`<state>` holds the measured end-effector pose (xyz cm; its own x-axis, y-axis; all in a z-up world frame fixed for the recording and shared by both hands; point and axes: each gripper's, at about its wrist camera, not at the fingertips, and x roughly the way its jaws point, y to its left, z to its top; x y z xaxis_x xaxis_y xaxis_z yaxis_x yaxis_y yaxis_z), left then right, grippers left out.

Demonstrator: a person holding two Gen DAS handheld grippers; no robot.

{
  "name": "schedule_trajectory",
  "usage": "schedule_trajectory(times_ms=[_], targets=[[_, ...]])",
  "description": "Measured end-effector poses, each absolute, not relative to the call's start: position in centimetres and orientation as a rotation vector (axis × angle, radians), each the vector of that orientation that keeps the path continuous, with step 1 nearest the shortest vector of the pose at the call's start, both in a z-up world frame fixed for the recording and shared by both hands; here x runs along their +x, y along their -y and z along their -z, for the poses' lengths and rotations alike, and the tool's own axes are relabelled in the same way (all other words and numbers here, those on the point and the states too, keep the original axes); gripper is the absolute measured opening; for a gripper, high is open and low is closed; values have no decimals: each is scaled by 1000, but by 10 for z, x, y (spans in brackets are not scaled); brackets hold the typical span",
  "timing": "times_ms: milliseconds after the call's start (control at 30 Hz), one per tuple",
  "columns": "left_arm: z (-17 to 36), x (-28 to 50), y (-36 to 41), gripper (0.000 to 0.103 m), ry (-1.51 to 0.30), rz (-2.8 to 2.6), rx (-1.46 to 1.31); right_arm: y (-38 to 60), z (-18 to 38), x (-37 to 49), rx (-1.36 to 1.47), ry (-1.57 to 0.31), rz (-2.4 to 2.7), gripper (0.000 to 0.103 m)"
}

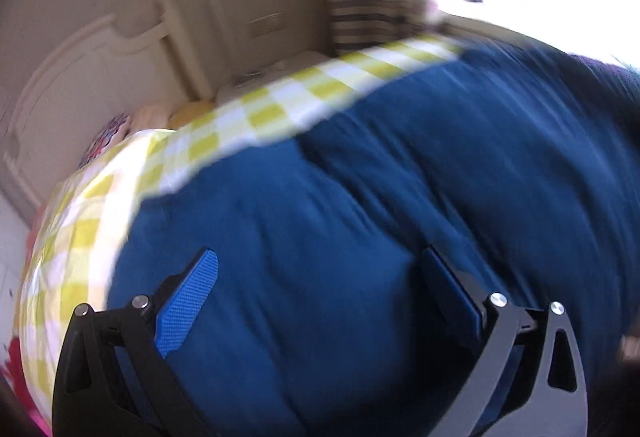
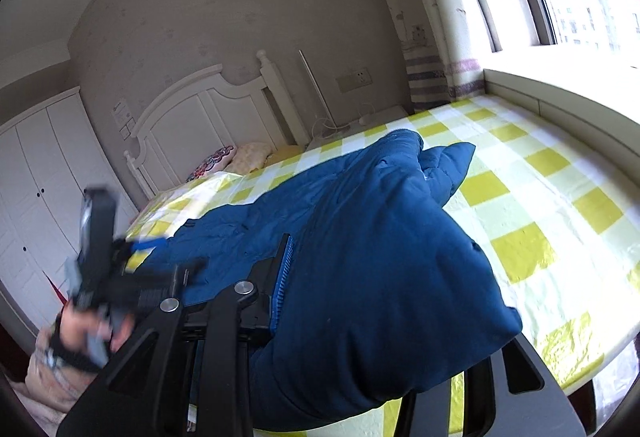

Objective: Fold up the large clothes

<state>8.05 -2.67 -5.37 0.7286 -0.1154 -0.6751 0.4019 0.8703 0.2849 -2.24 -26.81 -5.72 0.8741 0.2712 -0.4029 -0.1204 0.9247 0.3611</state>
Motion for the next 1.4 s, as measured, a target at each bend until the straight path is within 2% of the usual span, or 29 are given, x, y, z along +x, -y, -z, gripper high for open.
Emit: schedule_trajectory(times_ms=[67,200,300,400,500,633,700,733,833,933,1033,1100,1167,1300,1400], targets=[[67,41,18,101,-617,261,464,253,41,-20,298,-440,-239,42],[63,6,-35,101,-680,370,287,212,5,-20,173,-362,-275,42],[51,-3,-90,101,-691,396,155,146,-22,-17,-16,-301,-332,42],[26,-5,-169,101,-597,214,19,56,-25,-19,-292,-275,-395,42],[3,-13,-251,100,-512,-5,-159,-37,8,-19,-612,-322,-444,42],[-11,-34,-302,100,-432,-94,-276,-137,116,-29,-1021,-428,-549,42],[-8,-36,-304,100,-446,-93,-281,-159,154,-41,-1181,-290,-466,43],[-5,-35,-301,100,-462,-70,-278,-161,157,-43,-1186,-286,-465,44],[0,-32,-288,100,-495,-4,-233,-151,138,-39,-1096,-343,-511,43],[-8,-22,-277,101,-483,19,-194,-141,105,-51,-1003,-283,-503,36],[-31,-13,-274,100,-423,38,-192,-136,96,-55,-945,-258,-528,36],[-57,-8,-264,100,-372,77,-162,-145,123,-51,-1029,-303,-545,37],[-87,9,-240,101,-343,147,-76,-155,152,-53,-1141,-250,-509,41],[-112,69,-184,101,-430,316,14,-158,158,-57,-1182,-221,-495,42],[-101,132,-136,101,-565,415,51,-154,161,-66,-1190,-209,-504,48]])
